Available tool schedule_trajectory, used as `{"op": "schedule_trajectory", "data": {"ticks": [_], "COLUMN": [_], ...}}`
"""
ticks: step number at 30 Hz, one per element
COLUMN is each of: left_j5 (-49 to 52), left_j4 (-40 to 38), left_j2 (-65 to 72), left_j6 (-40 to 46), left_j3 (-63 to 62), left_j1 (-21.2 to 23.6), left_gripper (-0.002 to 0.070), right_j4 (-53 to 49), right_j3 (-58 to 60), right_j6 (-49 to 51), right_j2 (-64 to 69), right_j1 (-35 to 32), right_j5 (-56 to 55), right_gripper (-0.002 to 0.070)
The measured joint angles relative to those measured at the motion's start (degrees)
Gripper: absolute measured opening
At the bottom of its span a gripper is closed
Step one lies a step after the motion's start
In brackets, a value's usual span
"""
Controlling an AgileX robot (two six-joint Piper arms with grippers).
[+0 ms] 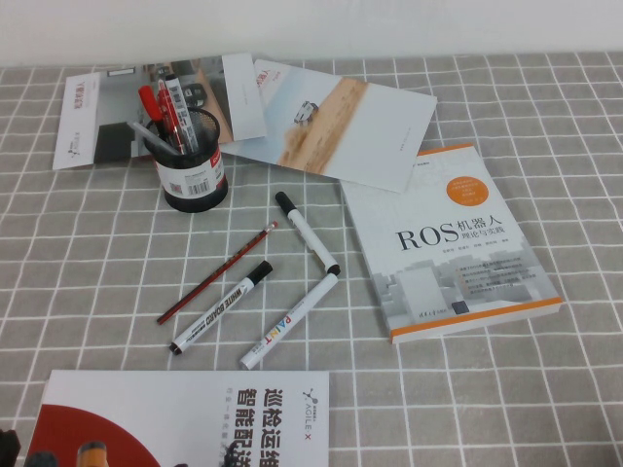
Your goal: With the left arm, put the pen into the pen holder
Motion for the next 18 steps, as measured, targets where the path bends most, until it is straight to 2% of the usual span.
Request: {"op": "schedule_trajectory", "data": {"ticks": [18], "left_j5": [0.2], "left_j4": [0.5], "left_j2": [0.0], "left_j6": [0.0], "left_j3": [0.0], "left_j1": [0.0], "left_gripper": [-0.0003], "right_j4": [0.0], "right_j3": [0.0], "right_j6": [0.0], "right_j2": [0.0], "right_j1": [0.0], "right_j5": [0.0], "right_gripper": [-0.0015]}}
